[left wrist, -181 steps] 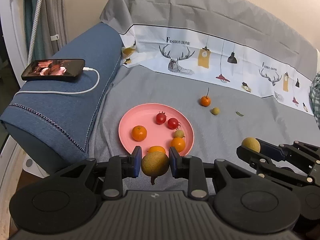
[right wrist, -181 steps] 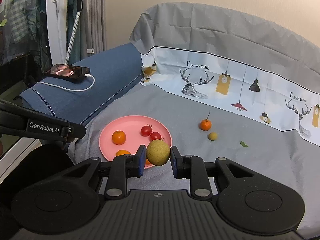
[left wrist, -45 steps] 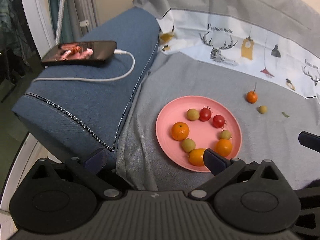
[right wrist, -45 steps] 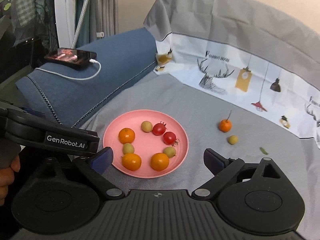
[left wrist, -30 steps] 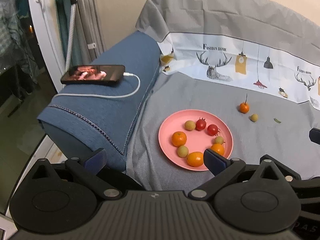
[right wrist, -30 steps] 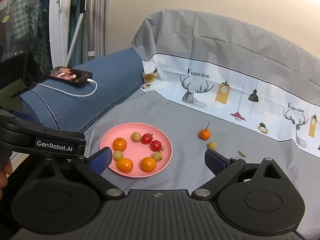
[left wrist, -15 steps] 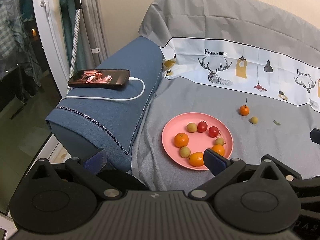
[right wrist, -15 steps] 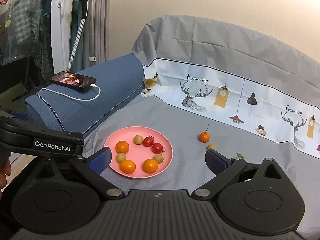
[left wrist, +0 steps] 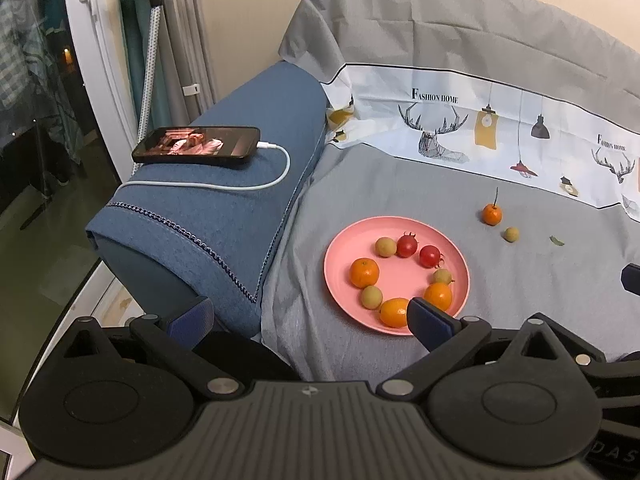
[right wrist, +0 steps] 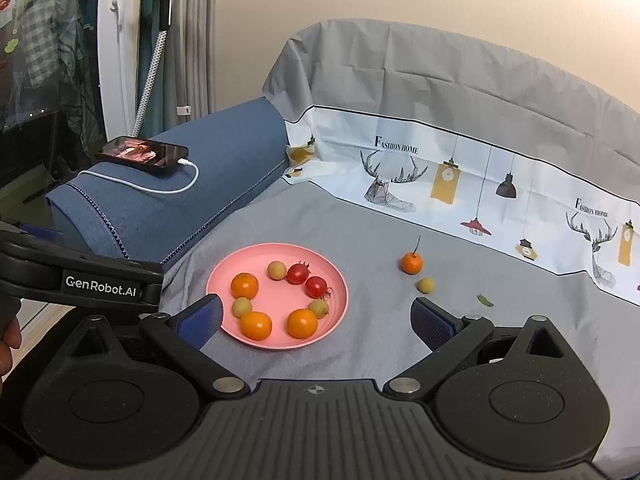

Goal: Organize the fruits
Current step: 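Lift both open tools up and away from the plate, then close the right tool on the last small yellow fruit while the left tool reaches the orange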

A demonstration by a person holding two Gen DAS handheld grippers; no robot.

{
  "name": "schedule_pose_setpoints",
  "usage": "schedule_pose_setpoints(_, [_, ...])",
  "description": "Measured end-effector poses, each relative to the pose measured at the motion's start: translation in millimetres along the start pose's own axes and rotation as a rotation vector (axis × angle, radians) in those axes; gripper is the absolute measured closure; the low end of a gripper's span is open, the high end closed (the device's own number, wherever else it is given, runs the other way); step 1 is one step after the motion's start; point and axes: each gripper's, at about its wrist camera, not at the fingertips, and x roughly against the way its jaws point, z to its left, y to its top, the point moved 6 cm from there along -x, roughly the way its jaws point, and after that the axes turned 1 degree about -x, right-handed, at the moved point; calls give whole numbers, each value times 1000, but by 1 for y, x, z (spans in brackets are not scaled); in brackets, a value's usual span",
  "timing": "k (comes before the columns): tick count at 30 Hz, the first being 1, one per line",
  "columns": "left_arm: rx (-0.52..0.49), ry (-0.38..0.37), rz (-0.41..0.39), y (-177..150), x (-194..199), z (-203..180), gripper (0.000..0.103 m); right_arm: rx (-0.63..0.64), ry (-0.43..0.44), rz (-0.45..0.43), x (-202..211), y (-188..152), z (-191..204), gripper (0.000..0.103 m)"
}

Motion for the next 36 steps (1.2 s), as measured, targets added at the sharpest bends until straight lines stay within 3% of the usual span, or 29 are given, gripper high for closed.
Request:
schedule_pose_setpoints(27, [1,10,68,-1,-26,1,0,-31,1,70,-30,-9,-7,1])
schedule_pose_setpoints(36, [-1,30,138,10,-58,-5,0,-134,-61,125,-71,-23,-48,1])
